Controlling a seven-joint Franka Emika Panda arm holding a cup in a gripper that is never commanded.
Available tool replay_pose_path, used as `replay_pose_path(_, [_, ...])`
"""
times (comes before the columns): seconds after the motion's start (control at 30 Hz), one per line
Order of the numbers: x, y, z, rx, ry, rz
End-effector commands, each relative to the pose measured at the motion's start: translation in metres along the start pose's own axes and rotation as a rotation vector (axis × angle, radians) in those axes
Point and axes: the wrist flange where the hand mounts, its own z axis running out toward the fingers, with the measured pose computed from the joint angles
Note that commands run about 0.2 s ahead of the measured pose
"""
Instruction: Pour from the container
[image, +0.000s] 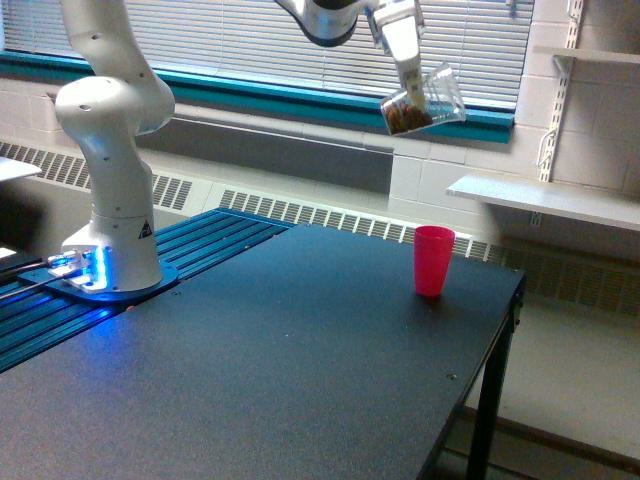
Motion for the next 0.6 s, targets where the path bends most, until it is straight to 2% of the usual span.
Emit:
replay_pose_path(0.03, [-0.020, -0.012, 0.006, -0.019, -0.023, 0.000])
replay_pose_path(0.6, [-0.071, -0.039, 0.042, -0.045, -0.124, -0.080])
